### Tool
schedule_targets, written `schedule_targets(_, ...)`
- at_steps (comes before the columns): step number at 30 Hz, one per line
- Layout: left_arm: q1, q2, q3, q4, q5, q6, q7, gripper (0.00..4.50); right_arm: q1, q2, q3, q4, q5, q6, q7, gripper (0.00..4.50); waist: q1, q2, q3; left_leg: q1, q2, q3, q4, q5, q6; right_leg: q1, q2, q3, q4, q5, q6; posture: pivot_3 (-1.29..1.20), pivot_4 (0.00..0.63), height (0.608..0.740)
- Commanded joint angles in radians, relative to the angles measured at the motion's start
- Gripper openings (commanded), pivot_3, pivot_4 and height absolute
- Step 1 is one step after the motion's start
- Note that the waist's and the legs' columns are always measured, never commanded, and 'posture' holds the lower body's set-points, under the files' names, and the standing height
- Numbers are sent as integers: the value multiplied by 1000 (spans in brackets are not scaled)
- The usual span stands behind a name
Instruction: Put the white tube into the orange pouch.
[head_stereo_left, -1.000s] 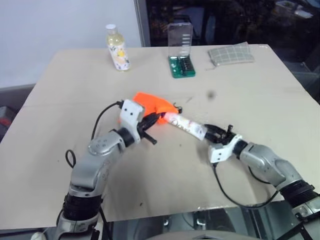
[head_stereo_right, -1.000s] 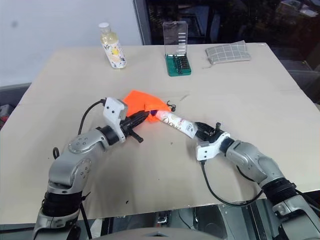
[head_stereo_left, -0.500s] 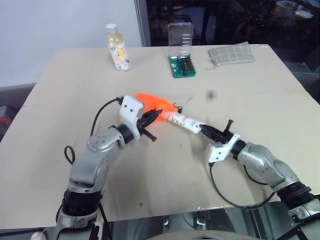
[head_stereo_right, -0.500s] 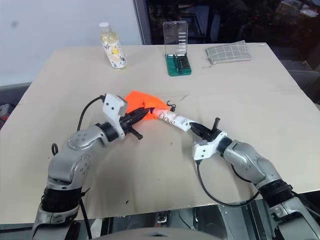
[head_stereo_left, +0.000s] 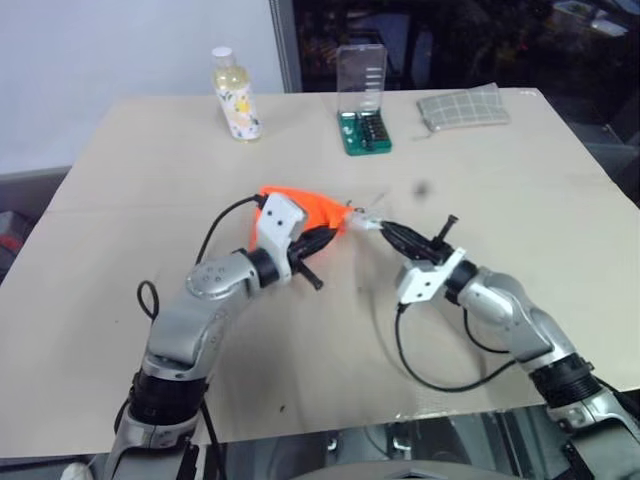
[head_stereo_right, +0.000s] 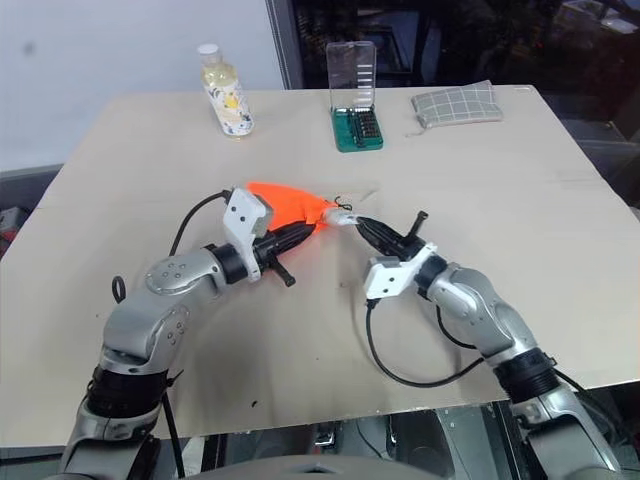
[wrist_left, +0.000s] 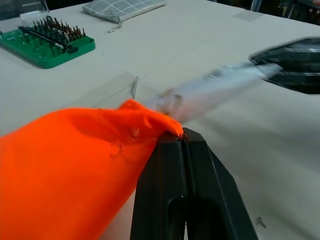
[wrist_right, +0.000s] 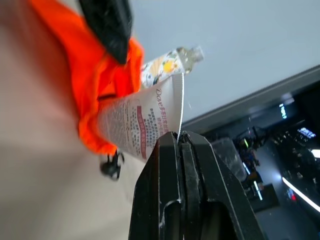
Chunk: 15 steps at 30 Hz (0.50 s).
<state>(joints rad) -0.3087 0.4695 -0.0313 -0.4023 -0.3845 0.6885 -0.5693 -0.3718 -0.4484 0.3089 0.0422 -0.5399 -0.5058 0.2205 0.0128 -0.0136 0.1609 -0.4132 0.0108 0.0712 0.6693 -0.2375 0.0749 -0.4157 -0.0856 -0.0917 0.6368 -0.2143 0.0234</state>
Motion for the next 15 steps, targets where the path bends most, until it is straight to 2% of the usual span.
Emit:
schedule_targets(1, -15, 24, 67, -22, -30, 2, -4, 0, -6, 6, 5, -5, 41, -29, 18, 46, 1, 0, 0, 0, 0, 0, 0, 0, 0, 0, 0, 0, 0, 0, 0, 0, 150, 740)
schedule_targets(7, -31, 89, 119, 71, -16, -33, -35, 0, -2, 1, 4, -31, 100, -81, 52, 46, -1, 0, 1, 0, 0, 0, 0, 0, 0, 0, 0, 0, 0, 1, -1, 0, 150, 740)
schedule_targets(15, -106, 128, 161, 211, -16, -73, -79, 0, -23, -5, 9, -65, 100, -157, 67, 46, -1, 0, 2, 0, 0, 0, 0, 0, 0, 0, 0, 0, 0, 0, 0, 0, 150, 740)
